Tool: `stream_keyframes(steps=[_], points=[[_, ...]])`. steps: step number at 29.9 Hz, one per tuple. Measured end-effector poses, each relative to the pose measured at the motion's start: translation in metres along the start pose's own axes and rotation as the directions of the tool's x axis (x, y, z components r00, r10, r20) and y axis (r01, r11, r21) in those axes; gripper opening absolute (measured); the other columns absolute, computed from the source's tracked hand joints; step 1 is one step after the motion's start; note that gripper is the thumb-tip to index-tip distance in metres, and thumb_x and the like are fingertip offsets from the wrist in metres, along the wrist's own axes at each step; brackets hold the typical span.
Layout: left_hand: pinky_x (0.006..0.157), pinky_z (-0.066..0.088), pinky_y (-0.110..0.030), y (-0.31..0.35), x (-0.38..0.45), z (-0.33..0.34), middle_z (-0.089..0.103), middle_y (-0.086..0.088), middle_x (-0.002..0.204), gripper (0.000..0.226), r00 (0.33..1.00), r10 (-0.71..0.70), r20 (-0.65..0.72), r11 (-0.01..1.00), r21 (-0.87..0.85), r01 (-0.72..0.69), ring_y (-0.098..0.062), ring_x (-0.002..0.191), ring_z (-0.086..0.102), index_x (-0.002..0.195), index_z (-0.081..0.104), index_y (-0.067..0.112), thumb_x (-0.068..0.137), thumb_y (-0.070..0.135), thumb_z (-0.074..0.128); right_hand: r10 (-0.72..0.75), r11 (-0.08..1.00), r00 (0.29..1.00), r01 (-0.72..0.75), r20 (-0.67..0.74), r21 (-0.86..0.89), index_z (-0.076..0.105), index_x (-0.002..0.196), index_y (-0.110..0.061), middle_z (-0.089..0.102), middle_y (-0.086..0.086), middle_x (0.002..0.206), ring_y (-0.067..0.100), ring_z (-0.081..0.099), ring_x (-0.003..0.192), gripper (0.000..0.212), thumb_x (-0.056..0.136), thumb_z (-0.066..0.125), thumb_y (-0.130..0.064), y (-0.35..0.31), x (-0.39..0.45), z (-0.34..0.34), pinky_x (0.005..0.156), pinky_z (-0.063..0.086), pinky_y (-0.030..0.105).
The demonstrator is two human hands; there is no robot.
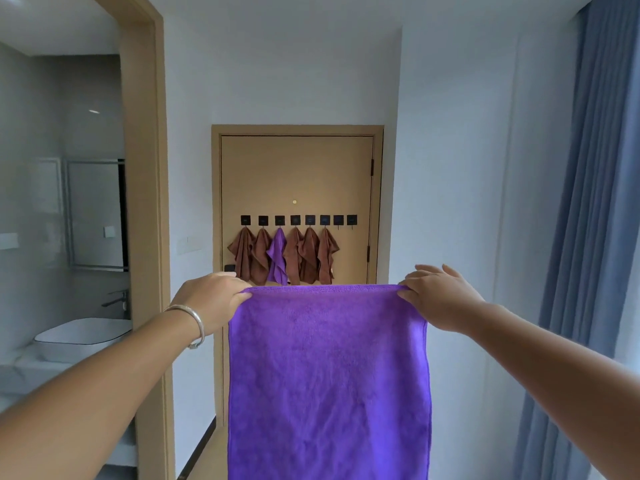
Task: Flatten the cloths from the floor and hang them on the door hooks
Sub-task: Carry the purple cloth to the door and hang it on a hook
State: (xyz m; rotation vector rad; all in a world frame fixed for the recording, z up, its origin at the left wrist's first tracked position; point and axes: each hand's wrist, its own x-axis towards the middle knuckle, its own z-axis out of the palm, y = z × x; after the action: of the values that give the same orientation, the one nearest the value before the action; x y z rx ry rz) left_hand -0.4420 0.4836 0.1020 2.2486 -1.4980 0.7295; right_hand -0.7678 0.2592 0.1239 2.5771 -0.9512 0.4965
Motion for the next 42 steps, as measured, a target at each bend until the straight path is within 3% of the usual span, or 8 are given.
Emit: stream_keyframes(steps=[6,9,13,24,27,32,36,42], points=[[0.080,0.045,-0.029,-0.038,0.054,0.044,0.061,0.019,0.115,0.032,0.999,0.005,0.038,1.000,-0.004,-0.005,-0.009,0.124,0.048,0.109,0.063,0.041,0.100,0.040,0.033,0.035,0.999,0.998,-0.035,0.055,0.010,0.056,0.126,-0.032,0.049,-0.015,0.137,0.013,0.022,0.143,0.044,0.102,0.022,-0.047,-0.011,0.063,0.043,0.117,0.012,0.045],[0.091,0.043,-0.031,-0.053,0.074,0.067,0.055,0.018,0.131,0.033,0.997,-0.024,0.072,1.000,-0.001,0.024,-0.007,0.133,0.039,0.118,0.061,0.042,0.101,0.041,0.032,0.031,0.999,0.998,-0.032,0.059,0.013,0.057,0.125,-0.032,0.050,-0.015,0.137,0.013,0.023,0.143,0.045,0.102,0.022,-0.047,-0.014,0.092,0.061,0.117,0.012,0.045],[0.095,0.042,-0.031,-0.067,0.104,0.097,0.052,0.016,0.137,0.035,0.996,-0.025,0.090,1.000,0.000,0.025,-0.009,0.135,0.038,0.122,0.059,0.041,0.101,0.043,0.031,0.027,1.000,0.997,-0.027,0.074,-0.002,0.056,0.125,-0.032,0.050,-0.014,0.138,0.013,0.023,0.143,0.044,0.102,0.022,-0.047,-0.012,0.132,0.086,0.117,0.012,0.045],[0.088,0.046,-0.031,-0.105,0.243,0.182,0.061,0.017,0.118,0.033,0.998,0.008,0.059,0.998,0.057,-0.011,-0.007,0.127,0.044,0.109,0.064,0.036,0.101,0.039,0.033,0.038,0.999,0.999,-0.038,0.035,-0.001,0.056,0.128,-0.032,0.050,-0.009,0.138,0.015,0.024,0.143,0.046,0.102,0.021,-0.048,0.021,0.289,0.167,0.117,0.016,0.043],[0.079,0.049,-0.033,-0.113,0.291,0.201,0.062,0.014,0.104,0.032,0.999,0.011,0.039,0.998,0.062,-0.014,-0.011,0.111,0.054,0.100,0.065,0.034,0.100,0.039,0.033,0.028,0.999,1.000,-0.028,-0.013,-0.019,0.060,0.122,-0.031,0.055,-0.008,0.131,0.016,0.031,0.139,0.045,0.102,0.023,-0.048,0.036,0.336,0.184,0.110,0.025,0.039],[0.082,0.050,-0.033,-0.123,0.356,0.241,0.063,0.012,0.110,0.035,0.999,0.030,0.023,0.997,0.068,-0.031,-0.011,0.110,0.054,0.104,0.067,0.028,0.101,0.037,0.033,0.016,1.000,0.999,-0.016,-0.050,-0.006,0.063,0.112,-0.026,0.059,-0.007,0.120,0.017,0.040,0.130,0.044,0.102,0.024,-0.046,0.058,0.406,0.213,0.106,0.031,0.037],[0.077,0.048,-0.028,-0.130,0.401,0.281,0.063,0.011,0.100,0.035,0.997,0.049,0.053,0.998,0.044,-0.051,-0.010,0.101,0.056,0.099,0.068,0.026,0.101,0.035,0.034,0.008,1.000,0.999,-0.008,-0.046,-0.012,0.061,0.107,-0.026,0.060,-0.005,0.112,0.018,0.045,0.122,0.041,0.102,0.025,-0.045,0.072,0.454,0.243,0.103,0.034,0.035],[0.077,0.053,-0.037,-0.143,0.478,0.353,0.064,0.011,0.091,0.033,0.996,0.066,0.054,0.997,-0.037,-0.064,-0.013,0.088,0.060,0.092,0.066,0.027,0.101,0.033,0.035,0.025,0.999,0.998,-0.027,-0.053,-0.020,0.062,0.113,-0.027,0.060,-0.005,0.113,0.018,0.045,0.121,0.041,0.102,0.027,-0.046,0.097,0.527,0.295,0.103,0.035,0.036]])
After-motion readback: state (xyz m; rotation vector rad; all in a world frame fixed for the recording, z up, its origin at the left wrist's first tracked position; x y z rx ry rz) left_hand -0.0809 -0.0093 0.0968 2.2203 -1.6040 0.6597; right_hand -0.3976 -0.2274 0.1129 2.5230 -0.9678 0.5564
